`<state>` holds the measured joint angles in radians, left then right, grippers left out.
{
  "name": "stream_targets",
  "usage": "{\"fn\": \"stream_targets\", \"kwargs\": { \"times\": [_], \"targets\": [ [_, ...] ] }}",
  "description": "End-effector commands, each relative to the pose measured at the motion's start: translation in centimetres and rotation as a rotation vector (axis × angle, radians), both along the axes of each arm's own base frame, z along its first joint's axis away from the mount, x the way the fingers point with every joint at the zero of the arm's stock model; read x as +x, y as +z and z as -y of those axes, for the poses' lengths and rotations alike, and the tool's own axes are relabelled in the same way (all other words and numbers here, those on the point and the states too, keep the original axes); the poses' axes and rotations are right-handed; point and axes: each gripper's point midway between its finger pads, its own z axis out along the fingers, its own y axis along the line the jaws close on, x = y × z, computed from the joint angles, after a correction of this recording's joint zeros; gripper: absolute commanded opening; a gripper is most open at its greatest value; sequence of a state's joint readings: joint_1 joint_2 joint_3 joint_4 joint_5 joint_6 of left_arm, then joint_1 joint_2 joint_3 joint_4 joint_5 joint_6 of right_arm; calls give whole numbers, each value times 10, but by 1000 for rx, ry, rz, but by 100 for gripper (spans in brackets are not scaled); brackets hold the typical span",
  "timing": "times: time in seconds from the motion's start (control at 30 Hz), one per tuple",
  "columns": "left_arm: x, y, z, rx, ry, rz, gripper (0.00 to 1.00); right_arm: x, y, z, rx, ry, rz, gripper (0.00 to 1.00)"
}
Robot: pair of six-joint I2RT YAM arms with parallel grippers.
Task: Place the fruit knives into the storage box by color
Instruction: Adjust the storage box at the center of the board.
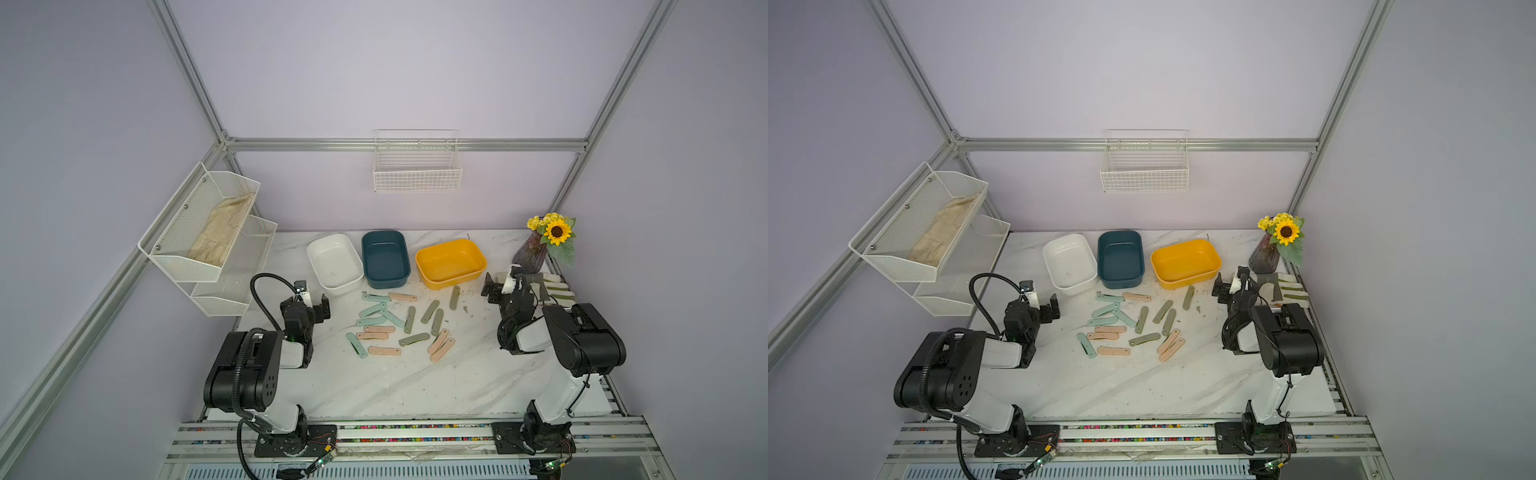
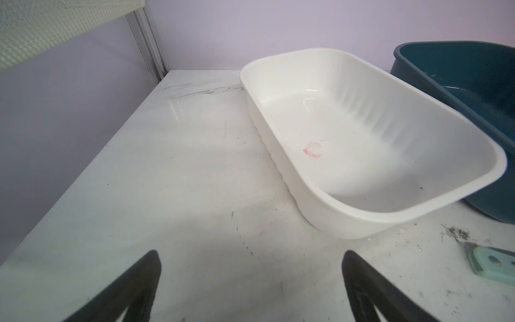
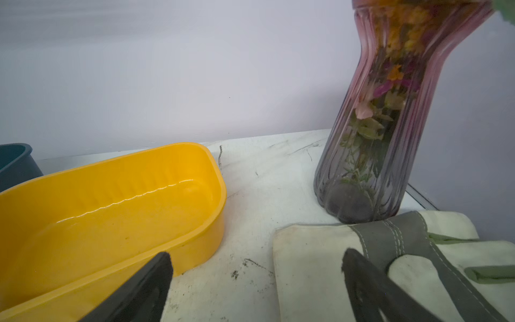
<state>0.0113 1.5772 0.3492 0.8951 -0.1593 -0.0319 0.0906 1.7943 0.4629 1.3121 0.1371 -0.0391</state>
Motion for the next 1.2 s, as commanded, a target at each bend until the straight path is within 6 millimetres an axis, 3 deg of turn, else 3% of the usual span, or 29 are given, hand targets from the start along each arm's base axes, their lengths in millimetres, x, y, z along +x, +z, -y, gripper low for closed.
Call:
{"fn": "stream_targets", "kwargs": {
  "times": [0.0,0.93,1.07,1.17],
  "targets": [
    [12,25,-1,17,-7,75,100,2,14,-1,-15,0,44,97],
    [13,24,-3,14,7,70,100,3,12,-1,-4,4,38,97],
    [9,26,-7,11,29,87,100,0,18,2,-1,-12,57,97],
    [3,32,-15,2,85,118,100,-6,34,5,15,-28,80,97]
  ]
}}
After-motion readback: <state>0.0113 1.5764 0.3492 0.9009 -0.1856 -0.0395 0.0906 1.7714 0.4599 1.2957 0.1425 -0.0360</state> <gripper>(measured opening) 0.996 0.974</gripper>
